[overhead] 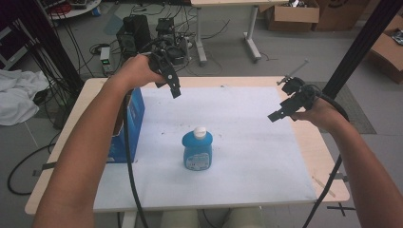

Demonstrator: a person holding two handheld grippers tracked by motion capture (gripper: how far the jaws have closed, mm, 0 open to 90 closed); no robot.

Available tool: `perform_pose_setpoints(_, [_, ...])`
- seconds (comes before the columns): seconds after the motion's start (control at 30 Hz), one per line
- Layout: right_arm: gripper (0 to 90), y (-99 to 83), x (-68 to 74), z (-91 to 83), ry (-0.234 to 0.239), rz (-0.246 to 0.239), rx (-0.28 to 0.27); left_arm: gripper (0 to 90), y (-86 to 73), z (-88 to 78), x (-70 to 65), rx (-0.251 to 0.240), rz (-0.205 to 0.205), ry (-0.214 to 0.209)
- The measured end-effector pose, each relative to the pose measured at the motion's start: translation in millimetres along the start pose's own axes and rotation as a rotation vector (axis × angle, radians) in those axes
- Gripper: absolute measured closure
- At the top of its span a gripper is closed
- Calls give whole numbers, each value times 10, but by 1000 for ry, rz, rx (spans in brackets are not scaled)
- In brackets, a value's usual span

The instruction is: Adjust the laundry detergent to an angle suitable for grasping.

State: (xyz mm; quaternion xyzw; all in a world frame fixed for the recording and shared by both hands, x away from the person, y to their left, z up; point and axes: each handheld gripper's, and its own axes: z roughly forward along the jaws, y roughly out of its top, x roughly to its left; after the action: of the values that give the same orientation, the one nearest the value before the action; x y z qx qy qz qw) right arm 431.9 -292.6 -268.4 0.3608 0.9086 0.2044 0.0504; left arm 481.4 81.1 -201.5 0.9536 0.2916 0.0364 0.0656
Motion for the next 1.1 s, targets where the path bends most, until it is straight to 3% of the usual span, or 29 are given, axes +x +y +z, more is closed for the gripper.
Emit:
perform_pose_setpoints(0.27, [184,125,-45,165,44,-92,42,233,-19,9,25,1,-6,-2])
perform_pose_setpoints(0.53, [183,269,-45,145,53,-147,42,234,-74,-7,39,-1,-15,2])
perform_pose_setpoints(1.1, [175,343,-13,141,44,-155,45,234,-128,-70,45,-15,-29,5])
